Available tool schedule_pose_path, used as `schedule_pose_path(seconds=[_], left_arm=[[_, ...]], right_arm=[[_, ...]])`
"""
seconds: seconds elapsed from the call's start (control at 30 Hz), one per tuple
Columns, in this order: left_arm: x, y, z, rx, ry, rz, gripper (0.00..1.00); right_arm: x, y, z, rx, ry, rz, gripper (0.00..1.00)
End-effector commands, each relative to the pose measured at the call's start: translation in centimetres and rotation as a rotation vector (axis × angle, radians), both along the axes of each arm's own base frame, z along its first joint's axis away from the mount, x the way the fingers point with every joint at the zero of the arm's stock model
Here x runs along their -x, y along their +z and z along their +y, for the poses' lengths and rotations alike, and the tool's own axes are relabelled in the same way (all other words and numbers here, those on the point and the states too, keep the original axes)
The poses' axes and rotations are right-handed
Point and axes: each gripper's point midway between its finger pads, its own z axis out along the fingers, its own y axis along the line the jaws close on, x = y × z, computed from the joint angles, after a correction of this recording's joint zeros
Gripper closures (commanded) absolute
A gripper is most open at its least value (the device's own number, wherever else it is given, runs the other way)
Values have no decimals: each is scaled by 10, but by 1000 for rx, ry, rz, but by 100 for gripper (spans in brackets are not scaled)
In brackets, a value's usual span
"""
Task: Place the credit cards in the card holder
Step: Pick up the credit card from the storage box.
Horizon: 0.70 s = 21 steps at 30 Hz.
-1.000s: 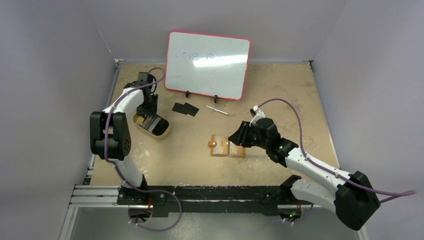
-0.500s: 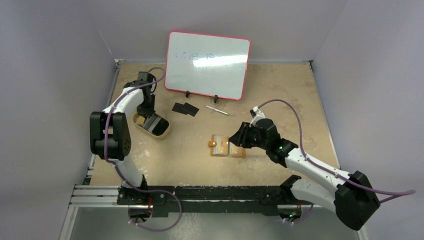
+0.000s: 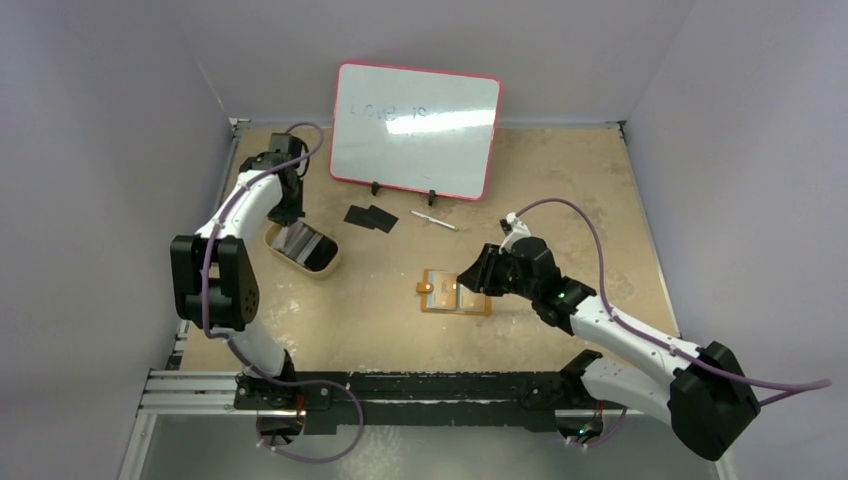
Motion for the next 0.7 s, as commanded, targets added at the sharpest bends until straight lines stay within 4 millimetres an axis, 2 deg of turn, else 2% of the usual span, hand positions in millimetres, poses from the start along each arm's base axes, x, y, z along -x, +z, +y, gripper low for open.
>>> schedule_pose_path(seconds=[0.0, 0.2, 0.4, 0.57, 0.67], left_arm=[[2, 37, 2, -37, 54, -78, 100], [7, 60, 16, -115, 117, -143, 100], [10, 81, 18, -112, 149, -226, 100], [10, 91, 3, -21, 107, -285, 100], [8, 93, -21, 106, 28, -324, 100]], right_arm=[[-5, 14, 4, -20, -2, -34, 63], [-5, 19, 2, -22, -10, -41, 62], [-6, 22, 1, -20, -16, -46, 62], [-13, 26, 1, -23, -46, -62, 62], [-14, 20, 0, -20, -68, -34, 63]])
